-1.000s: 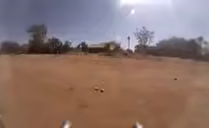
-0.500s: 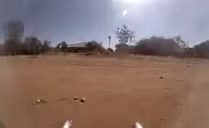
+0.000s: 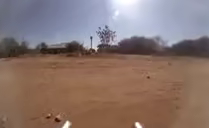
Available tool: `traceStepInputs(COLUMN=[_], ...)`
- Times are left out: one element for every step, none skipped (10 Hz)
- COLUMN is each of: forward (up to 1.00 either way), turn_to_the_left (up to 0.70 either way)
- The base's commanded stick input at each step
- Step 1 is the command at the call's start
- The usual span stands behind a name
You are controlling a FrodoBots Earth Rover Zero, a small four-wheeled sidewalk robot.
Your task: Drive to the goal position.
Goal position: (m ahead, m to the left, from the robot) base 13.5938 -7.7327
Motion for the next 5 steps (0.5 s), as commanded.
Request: traceStepInputs(forward=[0.70, 0.70, 0.70, 0.70, 0.70], turn_to_the_left=[-0.27, -0.27, -0.27, -0.27, -0.27])
